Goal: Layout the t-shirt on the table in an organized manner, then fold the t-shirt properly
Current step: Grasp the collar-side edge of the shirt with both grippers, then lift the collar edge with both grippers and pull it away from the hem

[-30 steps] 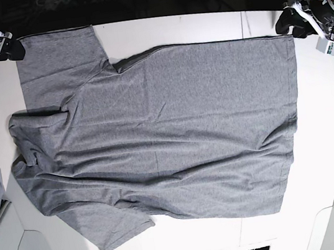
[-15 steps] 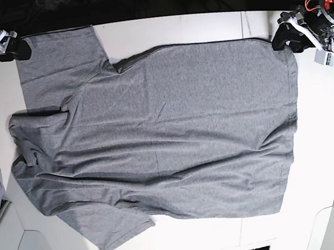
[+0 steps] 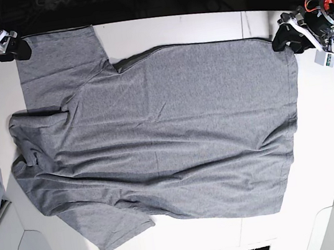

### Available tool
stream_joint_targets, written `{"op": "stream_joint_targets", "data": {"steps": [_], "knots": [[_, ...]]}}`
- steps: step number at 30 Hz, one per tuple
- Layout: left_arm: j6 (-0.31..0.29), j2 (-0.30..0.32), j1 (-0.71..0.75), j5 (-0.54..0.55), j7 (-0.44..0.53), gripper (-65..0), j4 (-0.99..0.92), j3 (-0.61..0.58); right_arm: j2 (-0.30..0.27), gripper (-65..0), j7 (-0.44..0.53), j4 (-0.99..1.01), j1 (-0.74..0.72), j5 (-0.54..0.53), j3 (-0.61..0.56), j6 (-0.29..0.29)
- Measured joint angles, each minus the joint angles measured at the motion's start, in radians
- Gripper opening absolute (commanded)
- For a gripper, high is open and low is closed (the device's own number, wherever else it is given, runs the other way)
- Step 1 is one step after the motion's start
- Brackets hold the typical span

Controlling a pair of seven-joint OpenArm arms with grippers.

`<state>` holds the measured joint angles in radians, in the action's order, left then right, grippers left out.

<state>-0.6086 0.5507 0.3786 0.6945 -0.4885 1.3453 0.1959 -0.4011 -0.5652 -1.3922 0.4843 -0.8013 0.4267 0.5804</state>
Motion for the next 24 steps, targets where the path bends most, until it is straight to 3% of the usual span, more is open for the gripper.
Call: {"op": "stream_joint_targets", "data": {"steps": [3,5,7,11,13,15,19,24], "knots": [[0.005,-0.005,0.0,-0.002,0.007,-31.9,0.0,0.0,0.0,-27.5,0.0,0.0,0.0,0.0,-0.003,0.0],[0.012,-0.009,0.0,-0.007,0.007,-39.6,0.0,0.0,0.0,-28.2,0.0,0.0,0.0,-0.001,-0.012,0.0],[0.018,-0.016,0.0,-0.011,0.007,-49.3,-0.003,0.0,-0.001,-35.7,0.0,0.0,0.0,-0.003,-0.026,0.0],[0.009,-0.019,0.0,-0.013,0.003,-64.5,-0.004,0.0,0.006,-57.5,-0.012,-0.002,0.0,0.001,-0.047,0.001],[-0.026,-0.019,0.0,-0.016,-0.002,-65.0,-0.005,0.0,0.019,-65.0,-0.012,-0.011,0.001,0.01,-0.046,0.0],[-0.074,-0.019,0.0,-0.017,-0.008,-65.0,-0.005,0.0,0.034,-65.0,-0.019,-0.029,0.003,0.017,-0.039,-0.001],[-0.077,-0.018,0.003,-0.002,-0.019,-65.0,0.007,0.0,0.067,-65.0,-0.065,-0.092,0.004,0.027,-0.011,-0.002],[-0.076,0.0,0.013,-0.001,-0.031,-65.0,0.058,0.0,0.066,-65.0,-0.069,-0.216,0.057,0.024,0.006,-0.007]]}}
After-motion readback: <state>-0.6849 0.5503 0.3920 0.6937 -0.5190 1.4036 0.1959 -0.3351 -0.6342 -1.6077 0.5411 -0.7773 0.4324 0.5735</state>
